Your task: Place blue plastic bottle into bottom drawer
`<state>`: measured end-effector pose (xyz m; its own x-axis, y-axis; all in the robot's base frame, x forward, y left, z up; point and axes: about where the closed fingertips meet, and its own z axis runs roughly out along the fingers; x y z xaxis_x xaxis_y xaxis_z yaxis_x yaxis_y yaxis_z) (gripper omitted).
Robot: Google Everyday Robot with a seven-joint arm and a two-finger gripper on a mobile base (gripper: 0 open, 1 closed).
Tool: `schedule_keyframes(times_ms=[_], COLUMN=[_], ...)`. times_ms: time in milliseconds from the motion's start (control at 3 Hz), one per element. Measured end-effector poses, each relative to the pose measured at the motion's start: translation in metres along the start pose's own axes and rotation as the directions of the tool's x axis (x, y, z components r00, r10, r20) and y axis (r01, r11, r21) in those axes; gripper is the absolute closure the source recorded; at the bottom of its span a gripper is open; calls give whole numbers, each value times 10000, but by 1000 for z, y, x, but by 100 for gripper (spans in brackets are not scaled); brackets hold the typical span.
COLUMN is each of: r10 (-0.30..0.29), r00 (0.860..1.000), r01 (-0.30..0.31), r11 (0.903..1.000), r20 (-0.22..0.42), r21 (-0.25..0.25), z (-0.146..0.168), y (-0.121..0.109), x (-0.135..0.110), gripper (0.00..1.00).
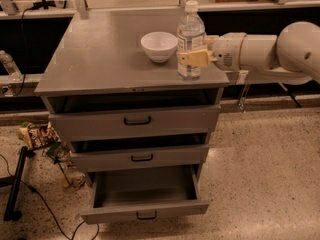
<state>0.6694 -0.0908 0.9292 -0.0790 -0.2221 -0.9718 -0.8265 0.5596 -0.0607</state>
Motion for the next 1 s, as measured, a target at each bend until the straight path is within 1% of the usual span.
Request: schedule_keyframes(times_ms=[333,667,1000], r10=[439,949,889], r00=[9990,9953,9945], r01=[-439,-923,-784], r11=[9984,9903,9822], r20=[-14,204,546], r21=[-345,-1035,-1704], z=[-25,-34,-23], y=[26,60,94], x=[-10,8,30], gripper=[100,100,100])
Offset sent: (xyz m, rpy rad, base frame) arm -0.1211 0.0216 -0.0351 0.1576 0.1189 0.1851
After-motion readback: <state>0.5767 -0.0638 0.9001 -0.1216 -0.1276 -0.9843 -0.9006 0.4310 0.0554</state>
